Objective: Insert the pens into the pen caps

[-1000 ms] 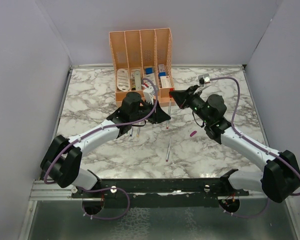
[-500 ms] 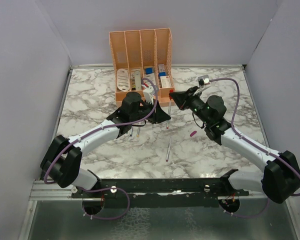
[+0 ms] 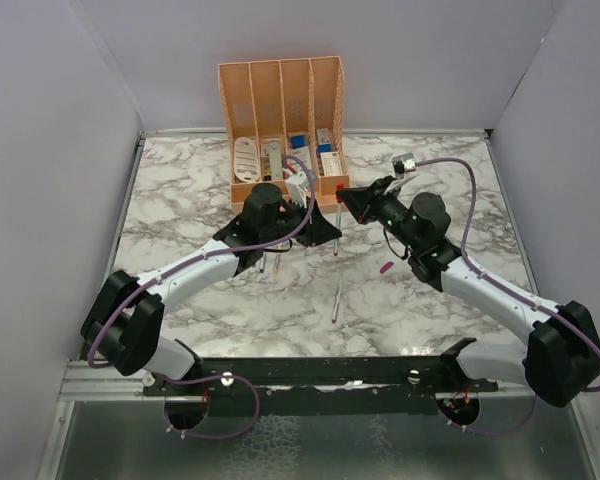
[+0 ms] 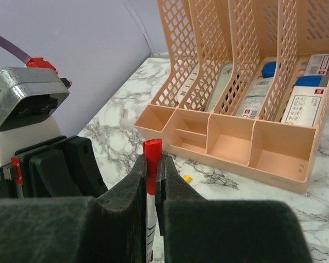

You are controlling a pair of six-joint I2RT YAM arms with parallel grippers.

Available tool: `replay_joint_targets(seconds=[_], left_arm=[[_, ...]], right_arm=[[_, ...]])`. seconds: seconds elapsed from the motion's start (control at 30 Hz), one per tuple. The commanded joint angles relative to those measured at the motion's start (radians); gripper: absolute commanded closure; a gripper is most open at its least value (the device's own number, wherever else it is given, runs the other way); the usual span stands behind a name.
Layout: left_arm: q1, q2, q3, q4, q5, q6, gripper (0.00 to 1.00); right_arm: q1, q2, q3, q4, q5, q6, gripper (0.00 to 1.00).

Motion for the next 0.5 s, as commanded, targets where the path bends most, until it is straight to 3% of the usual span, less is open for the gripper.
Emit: replay_joint_targets(seconds=[0.0,0.47], left_arm=[[0.002,-0.003,0.048,0.037,-0.03,0.005,1.0],[0.023,0.0,0.096,0.057,-0.228,0.04,1.0]], right_arm=[[0.015,-0.009,-0.017,-0.02,-0.041,0.004,0.99],[0.035,0.024,0.016,-0.207,-0.125,-0.02,0.99]])
